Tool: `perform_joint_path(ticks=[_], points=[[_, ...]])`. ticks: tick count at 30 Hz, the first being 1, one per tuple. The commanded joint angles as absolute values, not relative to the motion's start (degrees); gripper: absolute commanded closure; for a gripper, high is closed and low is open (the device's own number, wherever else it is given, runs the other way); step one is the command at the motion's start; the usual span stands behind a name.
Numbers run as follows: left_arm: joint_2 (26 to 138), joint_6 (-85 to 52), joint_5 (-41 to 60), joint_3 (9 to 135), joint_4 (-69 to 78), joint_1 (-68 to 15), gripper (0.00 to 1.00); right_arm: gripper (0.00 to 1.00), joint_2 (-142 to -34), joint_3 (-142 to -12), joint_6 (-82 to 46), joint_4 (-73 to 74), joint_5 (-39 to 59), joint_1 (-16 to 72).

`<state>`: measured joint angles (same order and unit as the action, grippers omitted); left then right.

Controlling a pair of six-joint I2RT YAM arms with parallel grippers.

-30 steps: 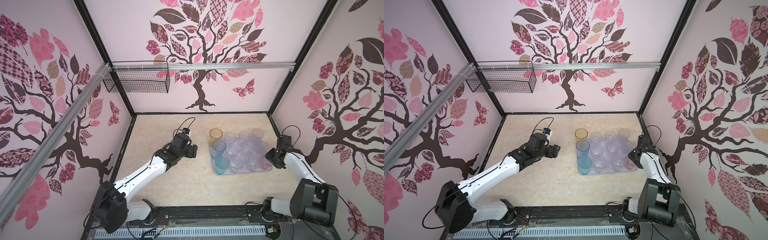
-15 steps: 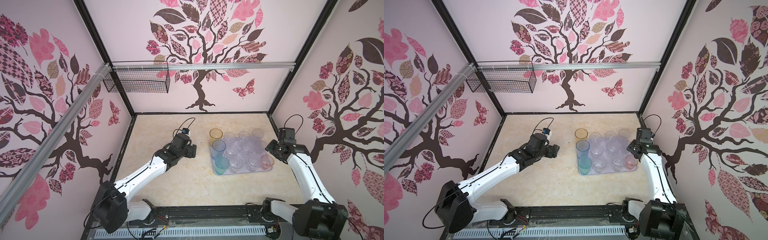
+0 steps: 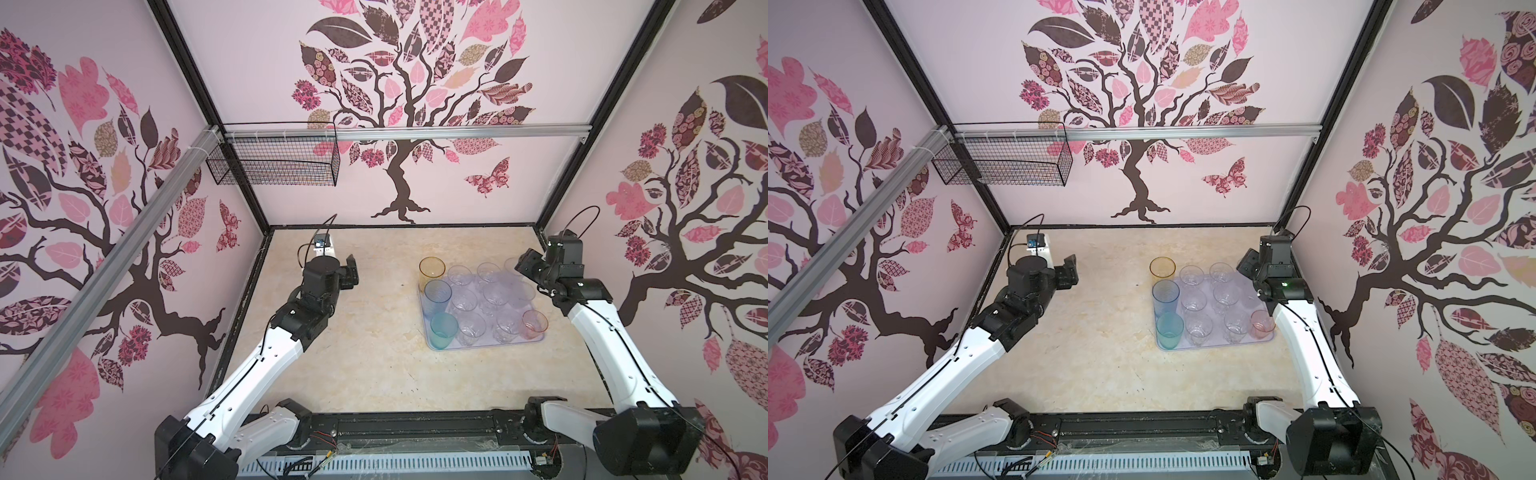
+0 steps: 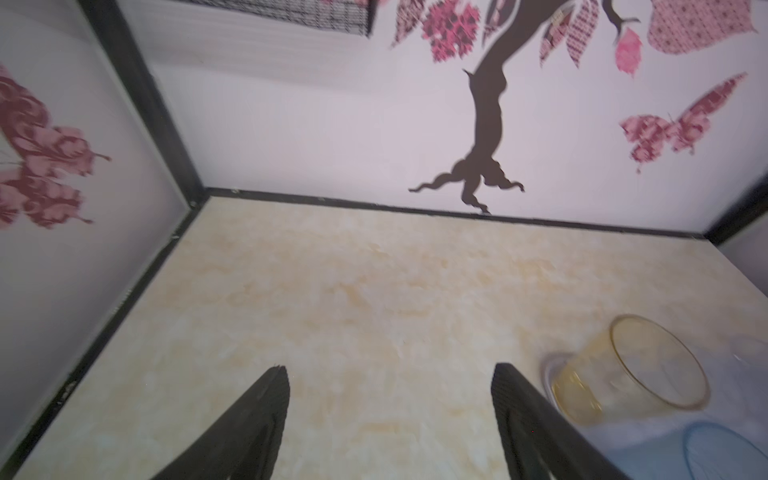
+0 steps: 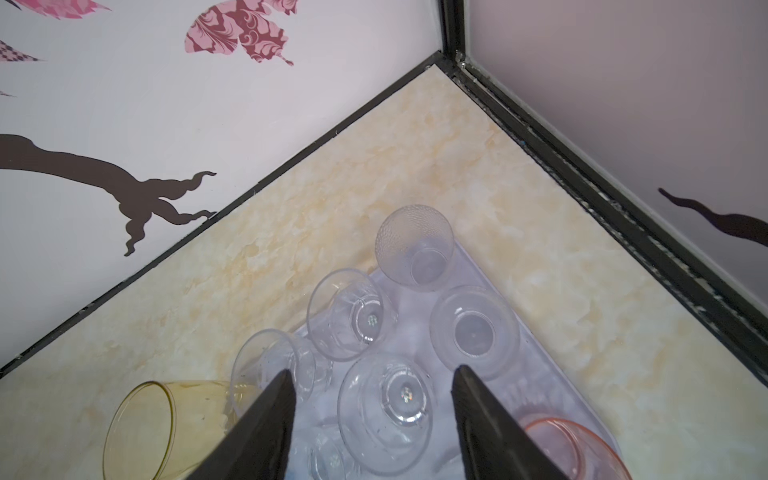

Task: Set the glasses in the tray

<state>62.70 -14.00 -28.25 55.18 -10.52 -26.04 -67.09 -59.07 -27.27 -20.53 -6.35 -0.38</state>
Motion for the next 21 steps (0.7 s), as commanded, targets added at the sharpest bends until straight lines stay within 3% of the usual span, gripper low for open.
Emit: perform_joint_path(ticks=[1, 8, 13, 21], points=[[65.9, -13.9, -36.7, 57.6, -3.3, -22.6, 0.20, 0.36, -66.2, -53.9, -24.6, -3.2, -4.2, -0.2], [66.7, -16.4, -47.0, 52.5, -2.1, -17.5, 0.21, 0.32, -66.0, -48.1, -20.1, 5.9, -17.4, -0.3], [68.7, -19.1, -47.2, 49.2, 2.2, -13.7, 0.22, 0.32, -67.5, -41.3, -21.6, 14.6, -24.8, -0.3], [71.6, -11.4, -50.6, 39.8, 14.8, -13.3, 0.21, 0.33, -74.4, -33.1, -18.1, 25.7, -29.8, -0.3]])
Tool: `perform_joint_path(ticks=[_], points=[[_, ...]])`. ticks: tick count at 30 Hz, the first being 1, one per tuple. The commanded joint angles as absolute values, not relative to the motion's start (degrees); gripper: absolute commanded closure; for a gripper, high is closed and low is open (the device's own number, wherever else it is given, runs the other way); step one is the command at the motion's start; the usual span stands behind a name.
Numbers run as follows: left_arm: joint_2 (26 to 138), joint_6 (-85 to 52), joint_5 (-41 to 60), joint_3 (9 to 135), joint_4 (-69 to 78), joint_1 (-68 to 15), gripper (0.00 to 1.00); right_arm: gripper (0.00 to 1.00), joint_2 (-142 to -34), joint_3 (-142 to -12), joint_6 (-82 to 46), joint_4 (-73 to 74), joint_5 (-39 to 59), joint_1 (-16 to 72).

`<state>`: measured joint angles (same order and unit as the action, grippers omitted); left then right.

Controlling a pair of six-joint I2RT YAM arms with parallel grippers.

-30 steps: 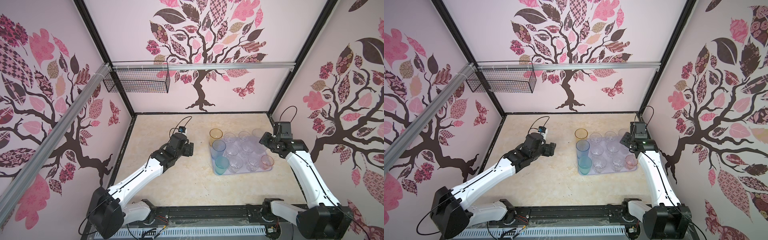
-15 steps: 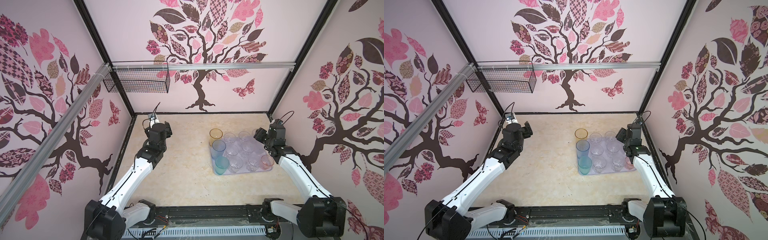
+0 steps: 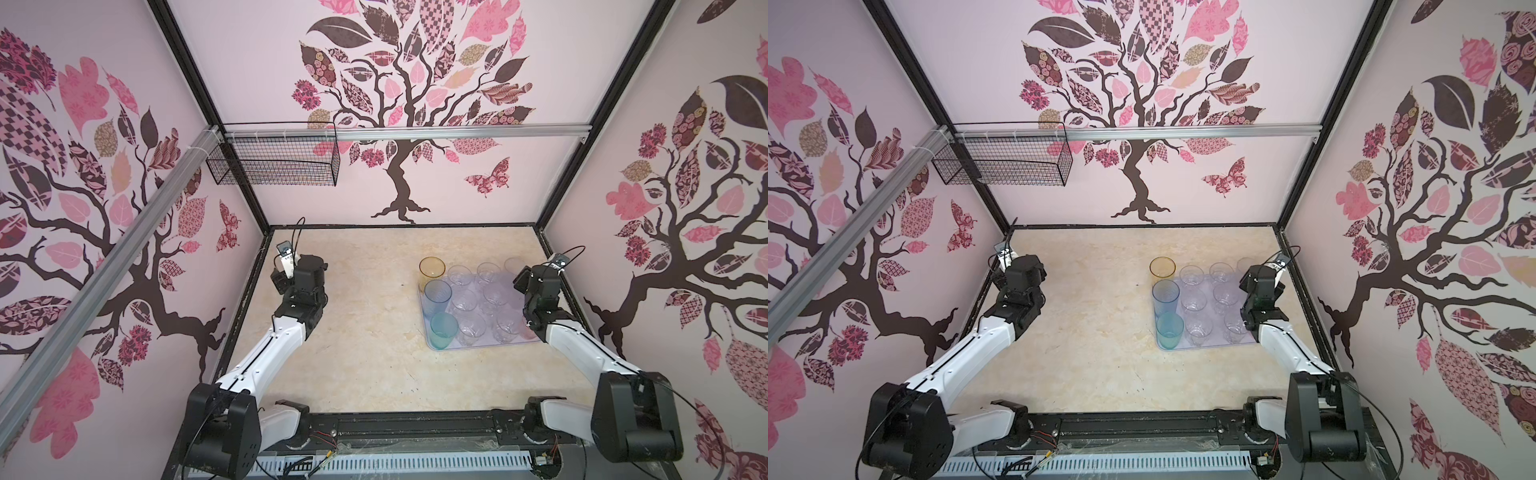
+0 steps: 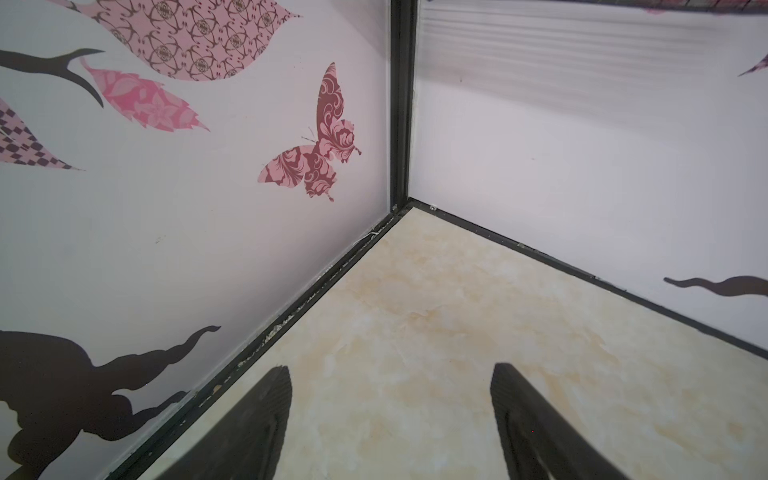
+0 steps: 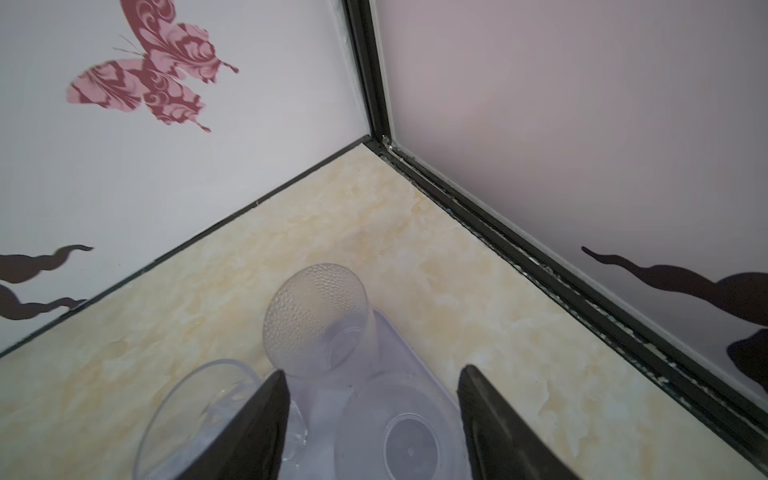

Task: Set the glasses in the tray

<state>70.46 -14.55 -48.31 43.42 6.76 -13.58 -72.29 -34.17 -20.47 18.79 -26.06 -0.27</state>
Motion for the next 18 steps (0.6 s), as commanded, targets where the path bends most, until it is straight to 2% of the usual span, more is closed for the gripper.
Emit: perform_joint_path(ticks=[1, 18], points=[[72.8, -11.1, -50.8, 38.8, 16.5, -13.0, 0.21, 0.33, -74.7, -32.5, -16.7, 26.2, -29.7, -0.3], [80.9, -7.3, -41.3, 28.4, 31.4, -7.0, 0.19, 0.33, -80.9, -25.7, -15.4, 36.6, -28.5, -0.2]])
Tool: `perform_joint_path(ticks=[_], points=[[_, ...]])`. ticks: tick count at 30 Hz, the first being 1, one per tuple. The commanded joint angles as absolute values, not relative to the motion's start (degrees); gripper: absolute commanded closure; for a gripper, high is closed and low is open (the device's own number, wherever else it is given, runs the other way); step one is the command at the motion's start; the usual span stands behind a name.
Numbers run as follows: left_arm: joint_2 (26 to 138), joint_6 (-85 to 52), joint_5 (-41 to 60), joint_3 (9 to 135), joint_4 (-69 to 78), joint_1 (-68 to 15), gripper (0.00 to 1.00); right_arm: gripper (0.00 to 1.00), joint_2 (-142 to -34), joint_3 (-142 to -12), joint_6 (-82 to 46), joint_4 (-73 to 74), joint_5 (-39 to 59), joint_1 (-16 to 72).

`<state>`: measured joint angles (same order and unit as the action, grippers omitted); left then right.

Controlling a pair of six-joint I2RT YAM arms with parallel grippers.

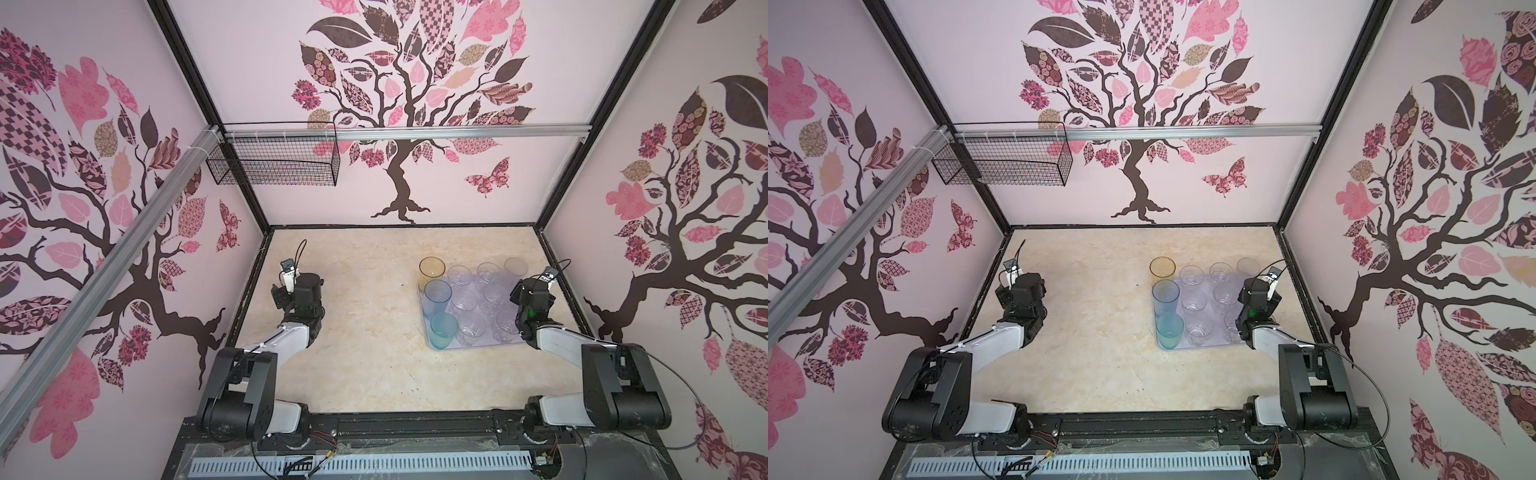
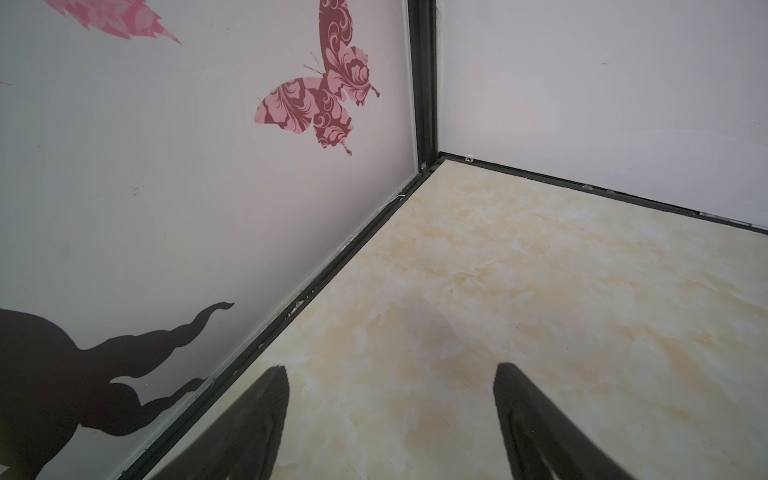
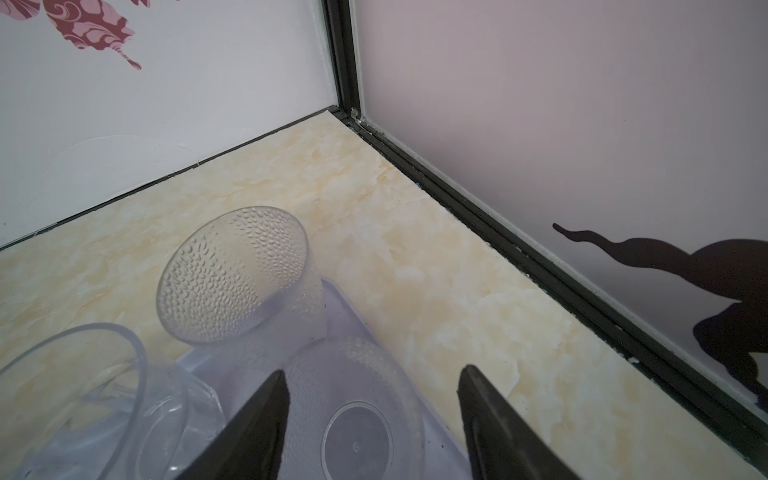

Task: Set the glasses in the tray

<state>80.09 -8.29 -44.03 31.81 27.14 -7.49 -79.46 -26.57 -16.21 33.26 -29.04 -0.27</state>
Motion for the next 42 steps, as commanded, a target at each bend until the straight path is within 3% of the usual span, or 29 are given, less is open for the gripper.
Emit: perform_joint_path(ticks=[1, 13, 23, 39, 42], points=[[81.3, -8.6, -40.9, 27.2, 32.0, -7.0, 0.19, 0.33, -81.2, -25.5, -15.1, 36.8, -28.6, -0.2], [85.2, -7.7, -34.5, 24.4, 42.2, -3.6, 0.19, 0.33, -80.8, -21.6, -13.0, 44.7, -25.9, -0.2], [85.9, -8.1, -33.7, 26.0, 39.8, -3.3, 0.17, 0.33, -82.7, -17.3, -12.1, 56.8, -21.5, -0.2], [87.7, -7.8, -28.5, 28.9, 36.1, -2.0, 0.08, 0.31, -83.0, -14.0, -9.5, 63.4, -15.3, -0.1], [87.5, -6.6, -23.8, 27.7, 38.2, -1.3, 0.09, 0.31, -83.6, -13.3, -8.6, 65.3, -13.5, -0.2]])
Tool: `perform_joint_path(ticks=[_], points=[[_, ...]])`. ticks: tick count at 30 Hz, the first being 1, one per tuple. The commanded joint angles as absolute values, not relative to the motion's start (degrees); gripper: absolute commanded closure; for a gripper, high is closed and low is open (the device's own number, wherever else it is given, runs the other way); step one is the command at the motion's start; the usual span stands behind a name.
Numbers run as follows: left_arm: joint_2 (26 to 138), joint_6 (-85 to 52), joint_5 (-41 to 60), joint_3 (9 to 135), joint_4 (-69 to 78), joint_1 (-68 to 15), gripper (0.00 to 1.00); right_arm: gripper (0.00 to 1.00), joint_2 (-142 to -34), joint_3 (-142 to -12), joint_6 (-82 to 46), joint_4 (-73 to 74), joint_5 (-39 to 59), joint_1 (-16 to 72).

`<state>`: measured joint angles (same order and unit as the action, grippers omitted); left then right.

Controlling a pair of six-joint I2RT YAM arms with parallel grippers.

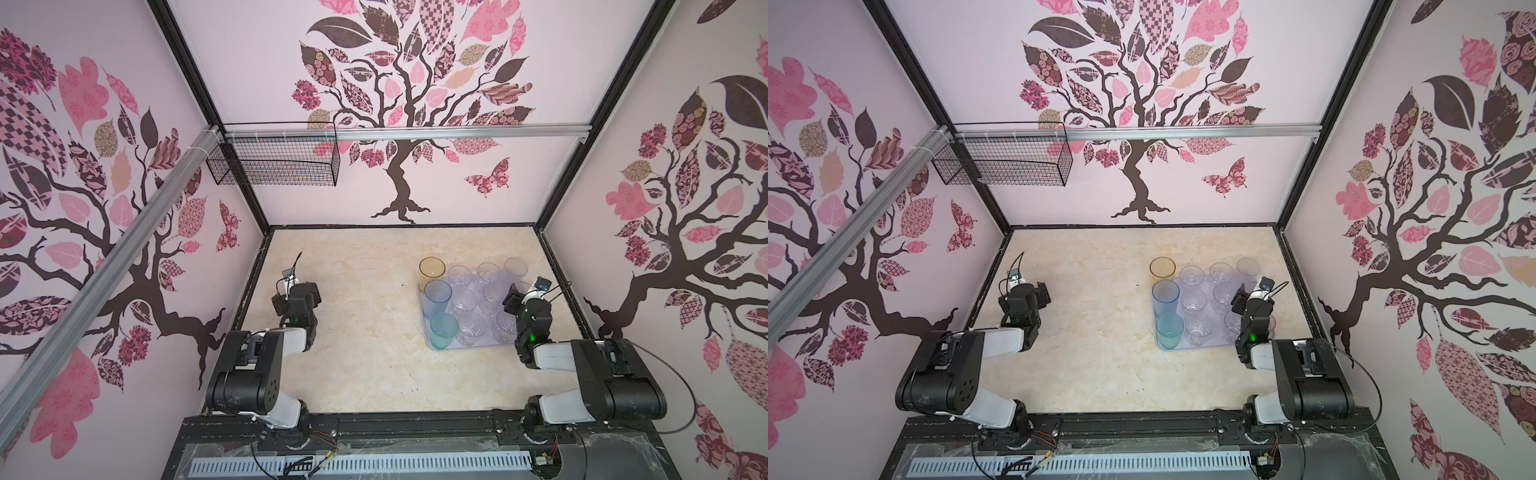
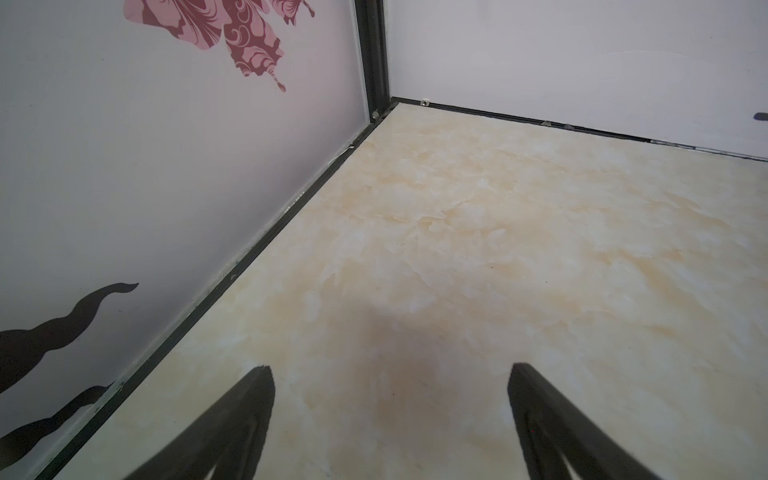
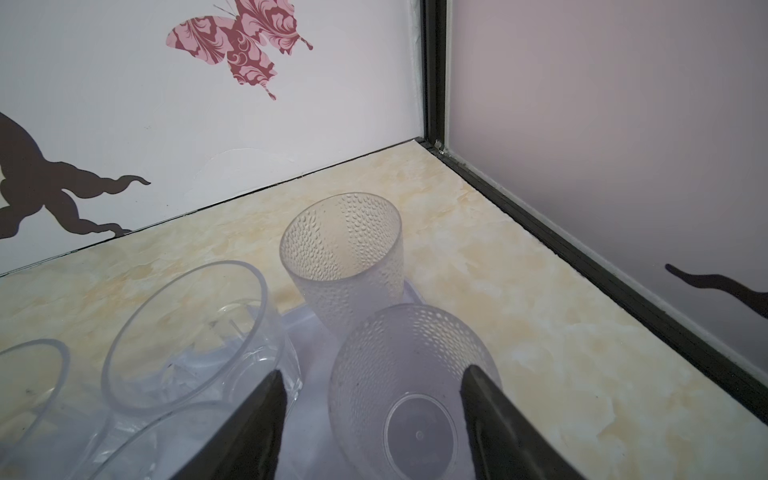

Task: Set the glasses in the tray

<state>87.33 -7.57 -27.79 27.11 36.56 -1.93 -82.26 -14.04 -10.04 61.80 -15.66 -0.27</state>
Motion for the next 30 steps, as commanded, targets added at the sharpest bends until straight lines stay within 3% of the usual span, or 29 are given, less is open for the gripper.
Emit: perform_joint_path(ticks=[1, 7, 9, 10, 14, 17, 28, 29, 30], points=[[87.4, -6.6, -23.1, 27.4, 38.4, -1.1, 0.09, 0.30, -83.9, -13.2, -8.4, 66.1, -13.0, -0.2], [87.4, -5.8, -21.5, 26.6, 39.8, -1.1, 0.09, 0.29, -90.5, -10.4, -6.5, 79.4, -11.7, 0.5], [87.4, -5.6, -21.2, 26.6, 39.9, -1.1, 0.09, 0.28, -88.8, -11.1, -6.8, 75.3, -11.5, 0.5], [87.4, -5.0, -20.1, 26.2, 40.6, -1.1, 0.03, 0.28, -87.9, -11.9, -7.0, 72.7, -11.6, 0.5], [87.6, -4.6, -18.0, 24.9, 43.2, -1.0, 0.02, 0.27, -88.1, -12.1, -6.8, 72.4, -11.6, 0.5], [90.7, -4.1, -16.1, 21.7, 52.8, 0.0, 0.02, 0.26, -87.7, -12.5, -7.0, 70.8, -11.6, 0.5], [88.9, -4.7, -16.5, 21.4, 50.3, -0.3, 0.02, 0.22, -88.2, -14.2, -6.1, 68.4, -11.1, 0.9], [89.1, -4.7, -16.5, 21.4, 50.8, -0.3, 0.02, 0.16, -88.2, -14.2, -6.2, 68.5, -11.2, 1.0], [89.2, -4.6, -16.6, 21.3, 51.1, -0.3, 0.02, 0.01, -88.2, -14.0, -6.2, 68.6, -11.3, 0.9]])
